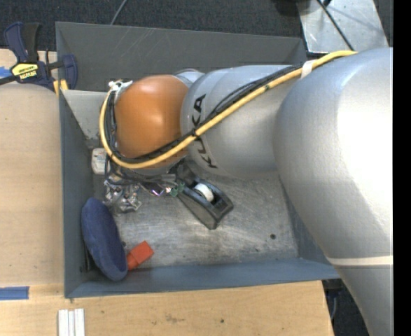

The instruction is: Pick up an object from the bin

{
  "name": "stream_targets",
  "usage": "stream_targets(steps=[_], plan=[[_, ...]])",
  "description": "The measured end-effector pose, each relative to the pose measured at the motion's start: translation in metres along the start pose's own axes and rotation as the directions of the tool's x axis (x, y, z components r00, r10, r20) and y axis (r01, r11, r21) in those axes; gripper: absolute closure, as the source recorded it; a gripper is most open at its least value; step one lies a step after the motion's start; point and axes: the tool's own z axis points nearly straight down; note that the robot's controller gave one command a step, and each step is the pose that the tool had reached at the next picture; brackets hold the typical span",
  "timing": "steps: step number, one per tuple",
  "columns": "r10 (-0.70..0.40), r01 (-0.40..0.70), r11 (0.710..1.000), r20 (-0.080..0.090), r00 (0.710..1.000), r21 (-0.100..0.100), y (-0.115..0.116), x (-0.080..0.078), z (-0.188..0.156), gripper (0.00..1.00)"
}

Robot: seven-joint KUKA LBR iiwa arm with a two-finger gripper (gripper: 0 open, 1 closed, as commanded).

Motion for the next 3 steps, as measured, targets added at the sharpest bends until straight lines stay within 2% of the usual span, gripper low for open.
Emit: stream_targets(steps=[1, 2, 3], plan=[[0.441, -0.441, 0.897, -0.001, 0.897, 0.001, -0.035, -0.002, -0.024, 1.0], [0.721, -0.721, 0.693, -0.005, 0.693, 0.003, -0.026, 0.002, -0.036, 1.0], [0.847, -0.847, 0.531, 0.0, 0.531, 0.002, -0.055, -0.022, -0.056, 1.0]])
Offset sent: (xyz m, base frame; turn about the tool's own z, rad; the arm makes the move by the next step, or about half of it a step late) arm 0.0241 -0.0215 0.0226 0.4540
